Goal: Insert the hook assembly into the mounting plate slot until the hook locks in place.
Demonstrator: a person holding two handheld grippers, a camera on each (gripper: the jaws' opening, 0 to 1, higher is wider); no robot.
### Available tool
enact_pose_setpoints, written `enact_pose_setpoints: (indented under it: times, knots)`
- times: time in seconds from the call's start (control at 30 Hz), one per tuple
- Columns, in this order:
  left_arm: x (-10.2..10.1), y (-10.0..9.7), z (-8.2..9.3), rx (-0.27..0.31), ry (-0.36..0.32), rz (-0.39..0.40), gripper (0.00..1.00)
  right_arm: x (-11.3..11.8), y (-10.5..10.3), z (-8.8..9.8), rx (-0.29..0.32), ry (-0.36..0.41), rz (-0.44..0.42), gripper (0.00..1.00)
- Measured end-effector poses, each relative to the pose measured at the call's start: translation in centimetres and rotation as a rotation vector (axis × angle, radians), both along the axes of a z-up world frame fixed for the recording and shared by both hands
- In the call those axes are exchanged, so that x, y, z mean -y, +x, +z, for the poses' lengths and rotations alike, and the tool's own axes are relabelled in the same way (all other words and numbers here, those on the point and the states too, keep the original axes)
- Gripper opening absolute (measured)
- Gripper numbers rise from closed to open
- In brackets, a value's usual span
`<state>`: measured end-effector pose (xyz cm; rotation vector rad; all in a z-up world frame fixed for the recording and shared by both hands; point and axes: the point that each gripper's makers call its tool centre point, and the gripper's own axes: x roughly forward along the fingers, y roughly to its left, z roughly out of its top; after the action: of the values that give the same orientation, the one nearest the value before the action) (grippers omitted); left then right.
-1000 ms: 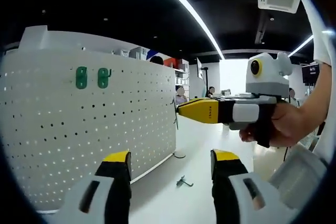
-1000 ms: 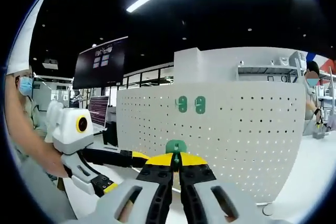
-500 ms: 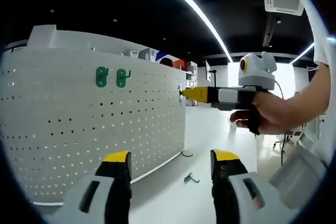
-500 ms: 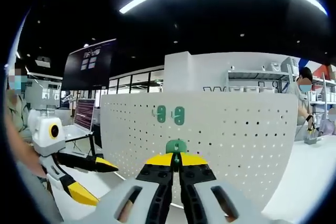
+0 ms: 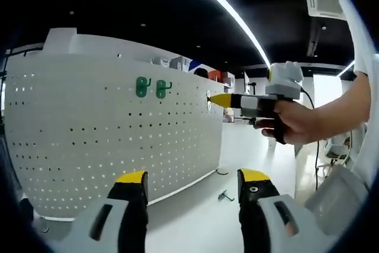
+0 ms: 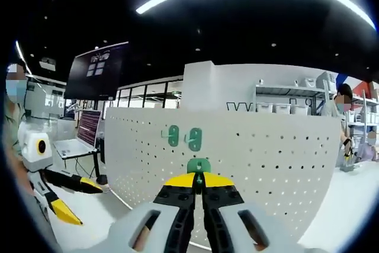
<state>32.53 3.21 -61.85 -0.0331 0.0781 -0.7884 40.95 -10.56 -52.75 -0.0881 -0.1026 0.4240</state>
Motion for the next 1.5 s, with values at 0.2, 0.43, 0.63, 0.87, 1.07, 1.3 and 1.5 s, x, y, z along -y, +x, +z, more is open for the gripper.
enact_pose_setpoints:
  times: [0.2, 0.43, 0.63, 0.87, 1.07, 1.3, 1.5]
  knots:
    - [-1.9, -0.4, 0.4, 0.022, -0.003, 0.048, 0.6, 0.3, 1.3, 0.9, 0.019, 0.004, -0.01, 0.01]
    - [-3.4, -0.6, 0.3, 0.016, -0.011, 0.074, 0.62, 0.4, 2.7, 1.5, 0.035, 0.002, -0.021, 0.01]
    - [-4.3, -1.1, 0.3, 0.015, -0.003, 0.091, 0.63, 0.4, 4.1, 2.2, 0.062, 0.008, -0.04, 0.01]
    - [-5.3, -1.9, -0.4, -0.004, 0.001, 0.113, 0.63, 0.5, 5.4, 3.0, 0.087, 0.011, -0.05, 0.01]
    - [-5.7, -2.4, -1.0, -0.021, 0.009, 0.122, 0.63, 0.9, 6.6, 3.4, 0.101, -0.004, -0.062, 0.01]
    - [-5.9, -2.7, -1.2, -0.029, 0.011, 0.132, 0.63, 0.6, 7.4, 3.9, 0.125, -0.036, -0.065, 0.01]
    - [-6.1, -2.8, -1.4, -0.037, 0.015, 0.138, 0.63, 0.2, 7.9, 3.7, 0.127, -0.042, -0.063, 0.01]
